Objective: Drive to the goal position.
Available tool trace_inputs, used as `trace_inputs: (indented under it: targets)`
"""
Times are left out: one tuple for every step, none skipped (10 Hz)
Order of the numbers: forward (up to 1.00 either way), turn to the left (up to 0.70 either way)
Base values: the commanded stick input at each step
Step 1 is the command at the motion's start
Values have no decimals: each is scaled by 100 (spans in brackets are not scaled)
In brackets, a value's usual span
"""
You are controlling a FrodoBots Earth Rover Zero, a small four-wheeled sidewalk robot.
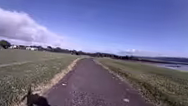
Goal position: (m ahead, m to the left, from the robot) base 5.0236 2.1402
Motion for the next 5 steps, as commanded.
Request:
trace_inputs:
  targets:
    - [70,0]
    - [70,0]
    - [70,0]
    - [70,0]
    - [70,5]
